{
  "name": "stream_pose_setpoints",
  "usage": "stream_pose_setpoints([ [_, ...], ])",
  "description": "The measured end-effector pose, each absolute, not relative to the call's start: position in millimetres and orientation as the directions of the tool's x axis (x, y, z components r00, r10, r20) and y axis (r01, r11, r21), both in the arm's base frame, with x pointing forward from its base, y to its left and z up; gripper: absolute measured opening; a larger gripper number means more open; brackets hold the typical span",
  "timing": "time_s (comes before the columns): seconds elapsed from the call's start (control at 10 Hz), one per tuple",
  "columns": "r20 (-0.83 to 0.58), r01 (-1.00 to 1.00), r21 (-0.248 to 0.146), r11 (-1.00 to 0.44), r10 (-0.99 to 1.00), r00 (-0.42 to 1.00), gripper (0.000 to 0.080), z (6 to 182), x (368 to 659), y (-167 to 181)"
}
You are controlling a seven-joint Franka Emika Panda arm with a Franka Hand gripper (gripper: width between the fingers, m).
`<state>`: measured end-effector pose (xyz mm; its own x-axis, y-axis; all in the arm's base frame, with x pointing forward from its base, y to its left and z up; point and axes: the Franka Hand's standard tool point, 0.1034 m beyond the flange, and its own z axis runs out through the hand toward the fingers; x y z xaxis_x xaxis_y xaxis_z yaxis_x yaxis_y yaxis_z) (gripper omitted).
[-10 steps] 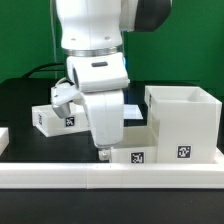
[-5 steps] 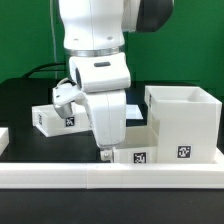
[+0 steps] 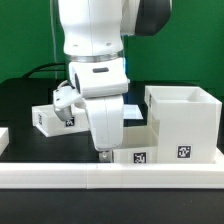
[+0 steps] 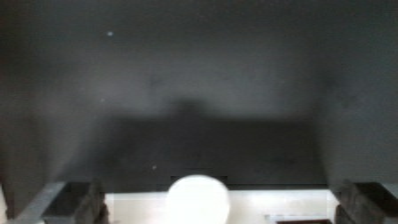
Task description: Assemble drawer
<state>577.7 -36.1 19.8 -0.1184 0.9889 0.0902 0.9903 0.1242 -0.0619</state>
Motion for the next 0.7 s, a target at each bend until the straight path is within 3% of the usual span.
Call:
stream_pose_setpoints([
  [0.3, 0.093, 0.991, -0.079, 0.109, 0.991, -0.101, 0.0649, 13.7, 567.9, -41.7],
  [0.7, 0.094, 0.994, -0.091, 0.056, 0.994, -0.048, 0.0649, 11.5, 564.6, -23.0],
])
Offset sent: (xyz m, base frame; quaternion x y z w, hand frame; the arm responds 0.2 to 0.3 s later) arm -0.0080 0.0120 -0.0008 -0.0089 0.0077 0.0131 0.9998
